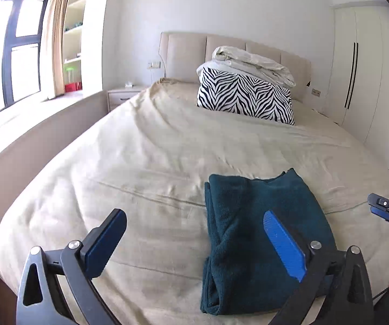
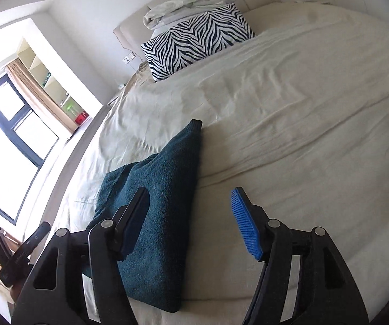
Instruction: Fold small clothes
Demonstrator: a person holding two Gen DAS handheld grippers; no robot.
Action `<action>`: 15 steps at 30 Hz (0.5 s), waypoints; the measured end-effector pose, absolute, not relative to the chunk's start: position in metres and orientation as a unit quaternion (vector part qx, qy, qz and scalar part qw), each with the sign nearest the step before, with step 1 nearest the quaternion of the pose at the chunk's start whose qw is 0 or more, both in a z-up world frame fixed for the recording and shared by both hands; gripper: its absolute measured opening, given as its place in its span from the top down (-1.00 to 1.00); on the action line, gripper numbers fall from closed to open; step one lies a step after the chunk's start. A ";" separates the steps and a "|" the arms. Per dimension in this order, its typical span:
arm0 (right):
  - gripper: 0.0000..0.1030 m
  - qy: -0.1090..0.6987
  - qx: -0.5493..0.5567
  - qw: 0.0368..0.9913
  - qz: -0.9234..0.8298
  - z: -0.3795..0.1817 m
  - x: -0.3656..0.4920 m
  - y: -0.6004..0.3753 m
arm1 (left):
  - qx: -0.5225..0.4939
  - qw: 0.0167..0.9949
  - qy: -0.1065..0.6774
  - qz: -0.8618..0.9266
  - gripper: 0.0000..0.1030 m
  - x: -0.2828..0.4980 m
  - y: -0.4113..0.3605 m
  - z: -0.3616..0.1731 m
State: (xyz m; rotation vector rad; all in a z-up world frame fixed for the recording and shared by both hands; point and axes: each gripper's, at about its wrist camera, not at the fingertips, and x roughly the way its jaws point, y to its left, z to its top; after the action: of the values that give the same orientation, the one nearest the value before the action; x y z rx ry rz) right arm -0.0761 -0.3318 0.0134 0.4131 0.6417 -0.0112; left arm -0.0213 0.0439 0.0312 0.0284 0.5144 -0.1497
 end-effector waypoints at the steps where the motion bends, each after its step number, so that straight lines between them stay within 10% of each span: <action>1: -0.38 0.294 0.170 0.940 -0.014 0.027 -0.085 -0.325 | 0.036 0.971 0.224 -0.069 -1.00 -0.032 0.038 0.043; 6: -1.00 0.163 0.098 0.981 -0.050 0.084 -0.131 -0.292 | 0.057 0.984 0.166 -0.042 -1.00 -0.057 0.025 0.084; 15: -1.00 0.176 0.149 0.972 -0.036 0.166 -0.174 -0.289 | 0.067 0.973 0.214 -0.051 -1.00 -0.070 0.018 0.109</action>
State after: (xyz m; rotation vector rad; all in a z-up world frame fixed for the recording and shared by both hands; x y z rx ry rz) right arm -0.1738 -0.2890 0.1656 0.2999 0.3554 -0.0723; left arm -0.0695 0.0175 0.1088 0.1346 0.4323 -0.1032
